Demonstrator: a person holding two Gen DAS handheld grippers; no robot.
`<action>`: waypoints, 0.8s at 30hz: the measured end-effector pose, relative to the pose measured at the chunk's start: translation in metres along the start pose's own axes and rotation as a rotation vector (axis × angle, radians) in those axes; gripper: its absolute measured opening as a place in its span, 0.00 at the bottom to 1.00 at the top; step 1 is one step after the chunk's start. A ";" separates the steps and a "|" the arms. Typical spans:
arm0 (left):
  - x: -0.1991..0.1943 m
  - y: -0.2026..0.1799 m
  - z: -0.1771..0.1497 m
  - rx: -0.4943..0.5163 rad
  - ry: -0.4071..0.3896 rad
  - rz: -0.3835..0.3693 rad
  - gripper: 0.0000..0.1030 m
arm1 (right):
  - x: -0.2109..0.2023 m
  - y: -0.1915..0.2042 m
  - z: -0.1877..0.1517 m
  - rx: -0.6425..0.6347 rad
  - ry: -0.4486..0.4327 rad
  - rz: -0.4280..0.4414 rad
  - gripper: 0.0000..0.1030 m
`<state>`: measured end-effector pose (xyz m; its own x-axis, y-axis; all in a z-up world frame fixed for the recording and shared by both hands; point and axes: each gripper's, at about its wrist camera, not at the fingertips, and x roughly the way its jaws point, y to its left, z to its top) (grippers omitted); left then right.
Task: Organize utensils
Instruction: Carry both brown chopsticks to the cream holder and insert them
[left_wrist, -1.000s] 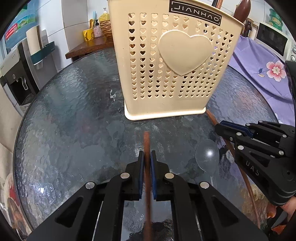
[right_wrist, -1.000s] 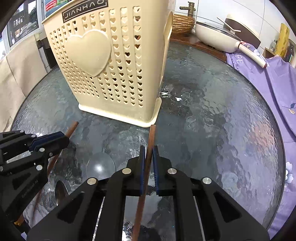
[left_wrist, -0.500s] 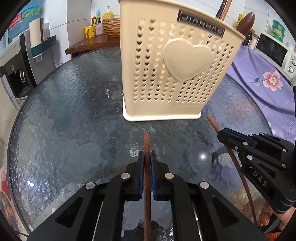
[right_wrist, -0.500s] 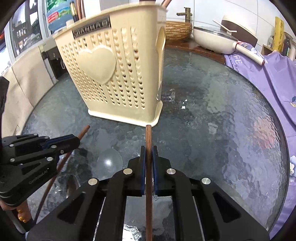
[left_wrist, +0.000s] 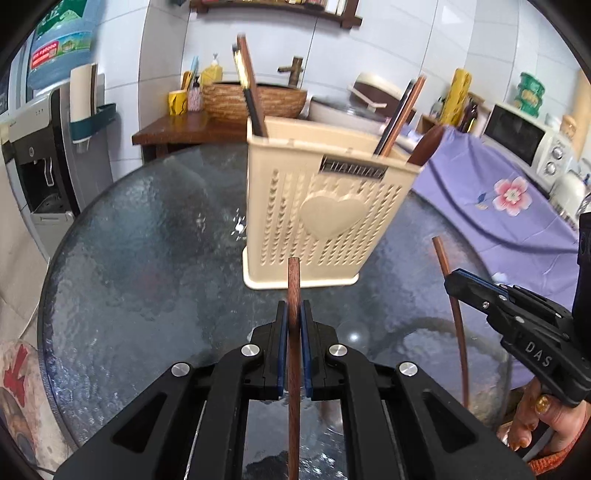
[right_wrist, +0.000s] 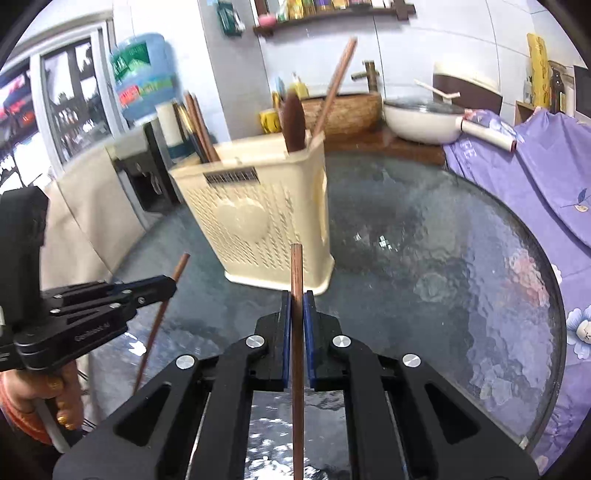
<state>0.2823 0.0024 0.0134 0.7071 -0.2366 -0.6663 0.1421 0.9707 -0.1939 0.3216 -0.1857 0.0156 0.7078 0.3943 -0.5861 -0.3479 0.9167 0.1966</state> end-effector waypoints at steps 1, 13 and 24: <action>-0.006 -0.001 0.002 -0.001 -0.011 -0.012 0.07 | -0.006 0.001 0.002 0.002 -0.011 0.008 0.07; -0.068 -0.007 0.017 0.020 -0.115 -0.103 0.07 | -0.076 0.018 0.026 -0.034 -0.124 0.084 0.07; -0.104 -0.007 0.025 0.053 -0.163 -0.154 0.06 | -0.108 0.030 0.040 -0.083 -0.179 0.098 0.07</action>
<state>0.2254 0.0209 0.1019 0.7760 -0.3765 -0.5060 0.2902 0.9255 -0.2435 0.2592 -0.1980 0.1157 0.7636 0.4929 -0.4170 -0.4644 0.8680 0.1757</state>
